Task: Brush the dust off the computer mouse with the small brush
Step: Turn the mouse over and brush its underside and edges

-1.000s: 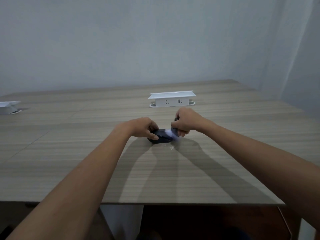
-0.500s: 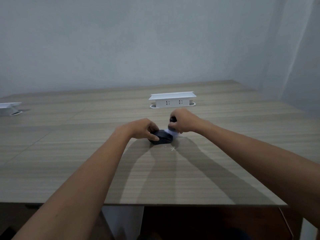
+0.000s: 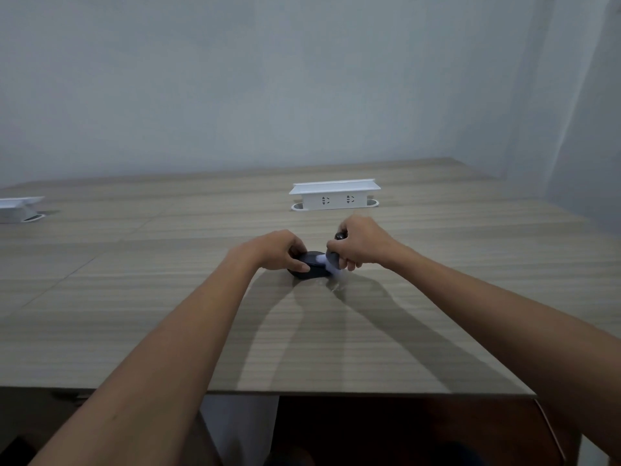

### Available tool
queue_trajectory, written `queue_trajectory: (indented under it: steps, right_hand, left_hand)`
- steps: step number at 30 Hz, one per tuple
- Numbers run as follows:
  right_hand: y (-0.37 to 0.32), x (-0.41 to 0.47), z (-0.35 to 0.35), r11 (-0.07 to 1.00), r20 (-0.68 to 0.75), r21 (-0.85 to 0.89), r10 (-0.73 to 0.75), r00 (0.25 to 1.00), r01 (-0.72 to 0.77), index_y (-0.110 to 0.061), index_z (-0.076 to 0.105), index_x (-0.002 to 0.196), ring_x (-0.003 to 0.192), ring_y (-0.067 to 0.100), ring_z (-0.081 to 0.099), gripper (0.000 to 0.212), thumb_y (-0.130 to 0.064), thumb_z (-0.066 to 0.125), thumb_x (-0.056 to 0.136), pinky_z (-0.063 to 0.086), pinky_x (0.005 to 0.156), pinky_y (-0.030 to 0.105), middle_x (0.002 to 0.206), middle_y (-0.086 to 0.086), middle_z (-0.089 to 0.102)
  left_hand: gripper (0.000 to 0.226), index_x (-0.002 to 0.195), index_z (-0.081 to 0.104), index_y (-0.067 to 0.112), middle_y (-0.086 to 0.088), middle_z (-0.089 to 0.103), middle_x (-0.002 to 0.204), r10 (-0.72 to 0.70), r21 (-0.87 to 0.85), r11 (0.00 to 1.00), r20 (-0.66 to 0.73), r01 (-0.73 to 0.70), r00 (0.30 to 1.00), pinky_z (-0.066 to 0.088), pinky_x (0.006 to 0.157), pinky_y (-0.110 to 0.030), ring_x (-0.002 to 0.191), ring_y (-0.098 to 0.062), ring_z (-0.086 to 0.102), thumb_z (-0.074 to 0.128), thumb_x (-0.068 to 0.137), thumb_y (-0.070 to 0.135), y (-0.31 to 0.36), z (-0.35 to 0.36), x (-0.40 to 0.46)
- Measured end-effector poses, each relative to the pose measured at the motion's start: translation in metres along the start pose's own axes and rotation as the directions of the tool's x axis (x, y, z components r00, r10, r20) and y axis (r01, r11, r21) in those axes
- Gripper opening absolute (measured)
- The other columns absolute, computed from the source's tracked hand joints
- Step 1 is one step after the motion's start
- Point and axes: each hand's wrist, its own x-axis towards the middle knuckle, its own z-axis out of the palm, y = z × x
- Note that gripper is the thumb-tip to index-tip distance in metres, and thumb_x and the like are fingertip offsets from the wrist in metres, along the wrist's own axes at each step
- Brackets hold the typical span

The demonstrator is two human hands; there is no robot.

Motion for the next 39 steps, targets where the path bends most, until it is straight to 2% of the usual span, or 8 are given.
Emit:
queue_trajectory:
  steps: [5,11,16,23,28,32,36,39]
  right_hand:
    - [0.009,-0.002,0.002,0.999,-0.015,0.001,0.04,0.999,-0.039,0.0,0.065,0.063,0.039,0.013,0.064,0.024,-0.005,0.057,0.086,0.047,0.037,0.018,0.061,0.018,0.074]
    - [0.012,0.0,0.004,0.997,-0.043,0.027,0.075,0.996,-0.074,0.002,0.065,0.066,0.045,0.018,0.069,0.023,-0.003,0.056,0.087,0.047,0.038,0.018,0.062,0.019,0.074]
    - [0.005,-0.007,0.015,0.975,-0.043,0.178,0.144,0.989,-0.134,0.001,0.07,0.059,0.046,0.017,0.07,0.032,-0.012,0.054,0.084,0.049,0.04,0.018,0.057,0.014,0.074]
    - [-0.006,-0.011,0.017,0.733,0.232,0.56,0.309,0.922,-0.386,0.001,0.07,0.073,0.051,0.018,0.072,0.027,-0.009,0.051,0.089,0.058,0.051,0.022,0.064,0.017,0.075]
    - [-0.008,-0.013,0.017,0.752,0.112,0.57,0.328,0.938,-0.331,0.015,0.073,0.085,0.049,0.023,0.07,0.03,-0.001,0.048,0.088,0.055,0.045,0.023,0.07,0.027,0.073]
    - [-0.013,-0.022,0.028,0.754,0.166,0.566,0.291,0.942,-0.333,0.022,0.071,0.092,0.053,0.026,0.072,0.026,0.002,0.057,0.083,0.058,0.048,0.025,0.079,0.033,0.074]
    - [-0.004,-0.022,0.019,0.724,0.169,0.591,0.321,0.932,-0.356,0.021,0.07,0.097,0.06,0.028,0.073,0.026,0.003,0.057,0.084,0.061,0.053,0.026,0.08,0.032,0.073]
    - [0.003,-0.02,0.013,0.759,0.118,0.563,0.317,0.941,-0.327,0.023,0.07,0.094,0.051,0.024,0.07,0.024,0.004,0.059,0.082,0.057,0.047,0.024,0.074,0.031,0.07]
  left_hand:
    - [0.037,0.12,0.072,0.016,-0.003,0.074,0.112,-0.035,0.006,0.999,-0.018,0.036,0.999,0.052,0.097,-0.042,0.105,-0.023,0.067,0.062,0.095,0.041,0.001,0.001,-0.004]
    - [0.035,0.122,0.073,0.017,-0.001,0.075,0.115,-0.058,-0.093,0.994,-0.026,0.055,0.998,0.051,0.098,-0.037,0.109,-0.021,0.067,0.061,0.097,0.037,-0.001,0.002,-0.009]
    - [0.032,0.119,0.075,0.013,-0.006,0.077,0.111,-0.044,-0.115,0.993,-0.049,0.038,0.998,0.052,0.099,-0.041,0.109,-0.025,0.069,0.065,0.095,0.033,0.0,0.004,-0.008]
    - [0.031,0.117,0.076,0.014,-0.012,0.076,0.112,-0.061,-0.105,0.993,-0.06,0.055,0.996,0.051,0.096,-0.045,0.1,-0.025,0.067,0.067,0.093,0.033,0.0,0.005,-0.008]
    - [0.033,0.116,0.076,0.014,-0.007,0.076,0.112,-0.088,-0.117,0.99,-0.064,0.08,0.994,0.052,0.099,-0.045,0.109,-0.027,0.068,0.068,0.093,0.036,0.003,0.005,-0.008]
    - [0.033,0.116,0.076,0.012,-0.008,0.076,0.111,-0.087,-0.123,0.989,-0.065,0.078,0.994,0.052,0.097,-0.043,0.109,-0.027,0.068,0.069,0.092,0.033,0.003,0.004,-0.007]
    - [0.034,0.114,0.077,0.013,-0.007,0.077,0.106,-0.109,-0.14,0.986,-0.089,0.096,0.99,0.052,0.086,-0.037,0.101,-0.025,0.068,0.07,0.091,0.037,0.001,0.006,-0.006]
    - [0.035,0.11,0.079,0.012,-0.007,0.075,0.091,-0.134,-0.171,0.979,-0.105,0.115,0.985,0.045,0.068,-0.027,0.076,-0.016,0.059,0.07,0.09,0.039,0.001,0.008,-0.005]
